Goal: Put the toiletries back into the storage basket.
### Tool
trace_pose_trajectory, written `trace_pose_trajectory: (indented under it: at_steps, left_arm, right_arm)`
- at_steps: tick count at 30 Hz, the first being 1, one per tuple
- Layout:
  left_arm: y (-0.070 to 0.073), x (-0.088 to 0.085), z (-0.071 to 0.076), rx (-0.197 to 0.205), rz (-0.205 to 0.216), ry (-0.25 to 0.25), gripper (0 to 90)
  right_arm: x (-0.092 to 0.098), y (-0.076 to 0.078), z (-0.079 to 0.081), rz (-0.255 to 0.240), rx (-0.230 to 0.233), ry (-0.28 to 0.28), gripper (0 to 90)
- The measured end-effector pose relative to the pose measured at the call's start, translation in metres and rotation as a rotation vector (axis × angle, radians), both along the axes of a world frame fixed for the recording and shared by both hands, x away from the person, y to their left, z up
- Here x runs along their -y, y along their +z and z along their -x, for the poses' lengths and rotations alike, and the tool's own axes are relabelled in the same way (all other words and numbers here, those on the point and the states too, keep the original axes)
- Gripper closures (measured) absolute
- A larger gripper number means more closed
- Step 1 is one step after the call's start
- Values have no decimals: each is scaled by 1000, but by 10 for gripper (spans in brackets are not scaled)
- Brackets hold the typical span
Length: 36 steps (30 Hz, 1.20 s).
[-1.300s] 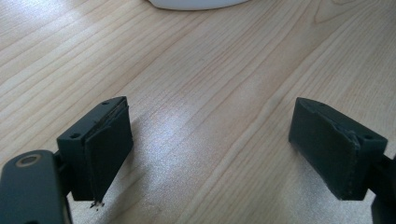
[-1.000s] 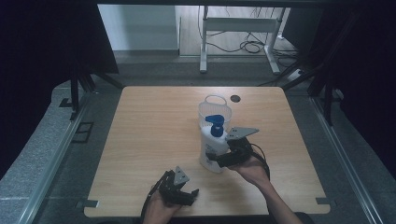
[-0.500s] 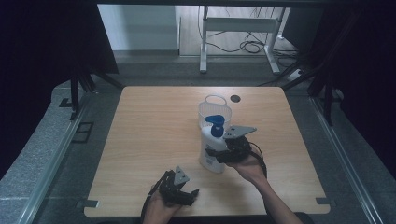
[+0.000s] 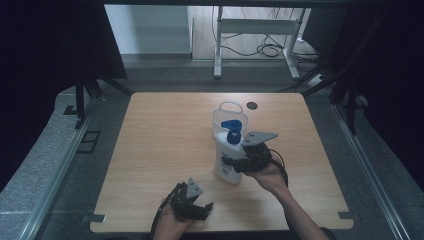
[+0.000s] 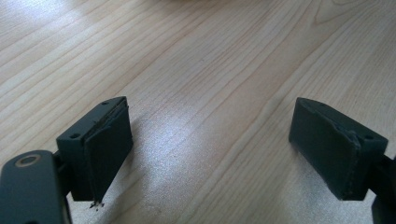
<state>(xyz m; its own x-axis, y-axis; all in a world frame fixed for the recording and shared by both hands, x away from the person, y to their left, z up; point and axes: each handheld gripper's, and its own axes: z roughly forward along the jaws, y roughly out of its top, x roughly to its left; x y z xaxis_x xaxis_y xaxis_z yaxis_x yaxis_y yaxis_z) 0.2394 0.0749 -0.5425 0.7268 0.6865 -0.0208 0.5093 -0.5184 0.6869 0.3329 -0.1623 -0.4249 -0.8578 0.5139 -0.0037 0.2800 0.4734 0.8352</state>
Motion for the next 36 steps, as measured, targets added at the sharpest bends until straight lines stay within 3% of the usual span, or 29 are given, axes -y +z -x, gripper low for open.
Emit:
trace_pose_trajectory:
  at_steps: [14,36]
  left_arm:
    - [0,0,0,0,0,-1,127]
    - [0,0,0,-1,2,0,127]
  right_arm:
    - [10,16,-12,-5,-1,-1,370]
    - [22,50,-36,-56,8,-2,370]
